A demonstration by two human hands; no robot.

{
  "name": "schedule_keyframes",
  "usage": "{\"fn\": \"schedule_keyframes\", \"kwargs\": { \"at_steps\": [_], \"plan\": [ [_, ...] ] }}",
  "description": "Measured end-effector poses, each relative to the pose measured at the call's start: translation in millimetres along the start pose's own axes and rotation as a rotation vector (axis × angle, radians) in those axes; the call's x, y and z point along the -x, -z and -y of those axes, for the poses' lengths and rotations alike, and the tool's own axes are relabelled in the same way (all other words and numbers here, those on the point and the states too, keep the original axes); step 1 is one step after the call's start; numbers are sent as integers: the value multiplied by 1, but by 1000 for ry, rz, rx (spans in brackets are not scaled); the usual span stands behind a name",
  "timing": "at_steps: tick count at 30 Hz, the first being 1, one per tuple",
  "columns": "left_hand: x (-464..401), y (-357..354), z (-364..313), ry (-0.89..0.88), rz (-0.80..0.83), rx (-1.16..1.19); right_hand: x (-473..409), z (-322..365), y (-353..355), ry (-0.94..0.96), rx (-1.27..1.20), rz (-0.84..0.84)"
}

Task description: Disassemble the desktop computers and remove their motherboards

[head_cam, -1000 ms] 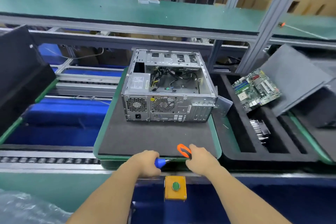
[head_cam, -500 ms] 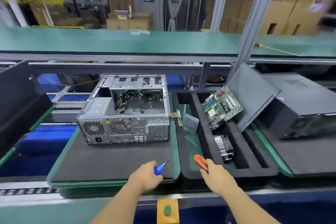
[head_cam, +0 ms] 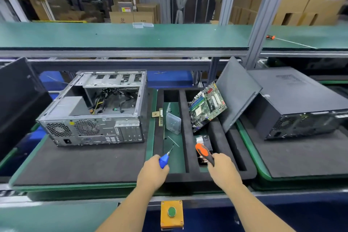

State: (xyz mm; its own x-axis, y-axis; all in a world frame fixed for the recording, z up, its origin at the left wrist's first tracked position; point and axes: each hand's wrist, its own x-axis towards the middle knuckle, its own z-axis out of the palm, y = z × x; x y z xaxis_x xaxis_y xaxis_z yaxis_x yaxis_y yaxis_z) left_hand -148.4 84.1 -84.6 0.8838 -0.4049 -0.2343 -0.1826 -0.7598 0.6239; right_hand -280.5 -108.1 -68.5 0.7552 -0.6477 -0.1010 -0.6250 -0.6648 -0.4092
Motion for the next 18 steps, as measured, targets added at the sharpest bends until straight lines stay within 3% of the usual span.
{"fn": "schedule_keyframes", "kwargs": {
  "at_steps": [4, 9, 13, 15, 18],
  "plan": [
    [-9, 6, -21, -42, -48, 149, -7, 20, 12, 108, 186, -163],
    [-15, 25, -44, -9, 26, 454, -2, 48, 51, 227, 269, -549],
    [-10, 42, -57, 1, 76, 608, 4, 60, 70, 119, -27, -476],
    [-5, 48, -63, -10, 82, 631, 13, 63, 74, 170, -252, -428],
    [3, 52, -69, 21, 115, 739, 26, 69, 77, 251, -680, -204]
  ]
}}
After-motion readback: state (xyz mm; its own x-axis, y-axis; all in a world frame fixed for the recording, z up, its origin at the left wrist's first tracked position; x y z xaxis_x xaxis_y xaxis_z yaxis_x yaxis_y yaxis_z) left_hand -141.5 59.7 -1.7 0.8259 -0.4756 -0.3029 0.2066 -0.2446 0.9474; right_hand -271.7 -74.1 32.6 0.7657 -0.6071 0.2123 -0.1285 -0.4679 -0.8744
